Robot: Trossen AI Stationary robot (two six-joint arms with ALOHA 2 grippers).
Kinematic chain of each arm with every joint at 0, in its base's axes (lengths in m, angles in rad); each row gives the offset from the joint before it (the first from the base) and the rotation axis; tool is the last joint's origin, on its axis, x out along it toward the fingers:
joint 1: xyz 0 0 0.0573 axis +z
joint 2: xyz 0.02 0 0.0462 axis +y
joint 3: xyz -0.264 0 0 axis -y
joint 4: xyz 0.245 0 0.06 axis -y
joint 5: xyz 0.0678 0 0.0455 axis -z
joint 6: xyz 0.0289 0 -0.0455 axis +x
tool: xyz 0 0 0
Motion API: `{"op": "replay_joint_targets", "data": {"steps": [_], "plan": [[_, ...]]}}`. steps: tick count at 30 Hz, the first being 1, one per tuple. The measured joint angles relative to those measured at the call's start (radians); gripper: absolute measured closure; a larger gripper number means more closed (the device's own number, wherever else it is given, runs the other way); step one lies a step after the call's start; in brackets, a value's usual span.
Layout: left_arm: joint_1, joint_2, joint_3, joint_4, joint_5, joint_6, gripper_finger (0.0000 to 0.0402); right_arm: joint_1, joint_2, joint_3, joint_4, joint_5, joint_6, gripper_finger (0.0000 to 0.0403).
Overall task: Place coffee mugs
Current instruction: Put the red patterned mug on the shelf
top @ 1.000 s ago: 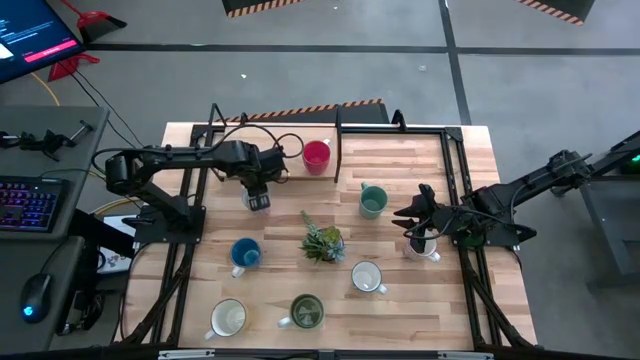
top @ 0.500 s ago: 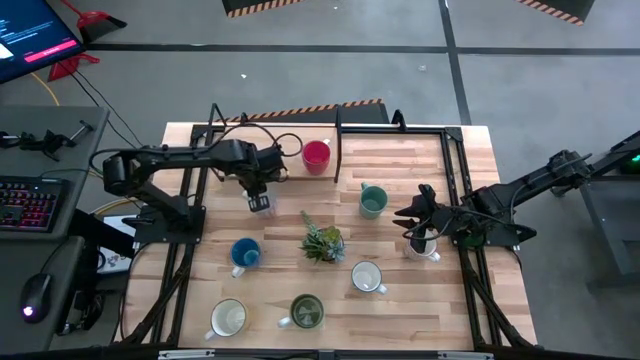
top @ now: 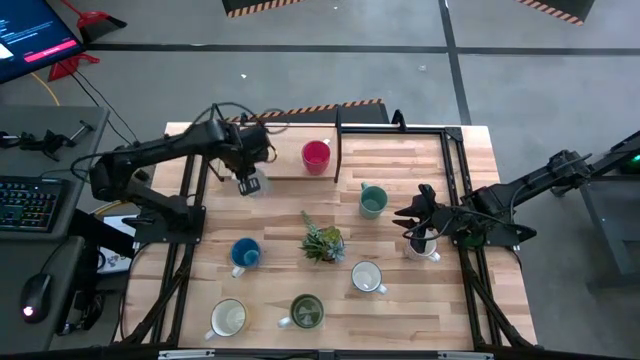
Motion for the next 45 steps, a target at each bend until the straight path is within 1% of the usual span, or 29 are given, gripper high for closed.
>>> {"op": "replay_joint_targets", "data": {"steps": [3,6,8,17,21,32,41,45], "plan": [[0.076,0.004,0.01,0.0,0.002,0.0,0.0397,0.0,0.0,0.0,0.004,-0.001,0.006,0.0314],[0.152,0.007,0.01,-0.005,0.024,-0.031,0.0397,0.0,0.0,0.0,0.004,-0.003,0.026,0.0314],[0.192,0.006,0.012,-0.013,0.02,-0.054,0.0397,0.0,0.0,0.0,0.004,-0.003,0.026,0.0314],[0.317,0.026,0.011,-0.074,0.008,-0.202,0.0397,0.0,0.0,0.0,0.004,-0.003,0.026,0.0314],[0.343,0.046,0.011,-0.089,-0.028,-0.244,0.0397,0.0,0.0,0.0,0.004,-0.003,0.026,0.0314],[0.395,0.09,0.011,-0.086,-0.049,-0.294,0.0397,0.0,0.0,0.0,0.004,-0.023,0.026,0.0314],[0.4,0.096,0.011,-0.086,-0.06,-0.395,0.0397,0.0,0.0,0.0,0.003,-0.025,-0.004,0.0314],[0.4,0.096,0.011,-0.086,-0.065,-0.413,0.0397,0.0,0.0,0.0,0.003,-0.03,-0.008,0.0314]]}}
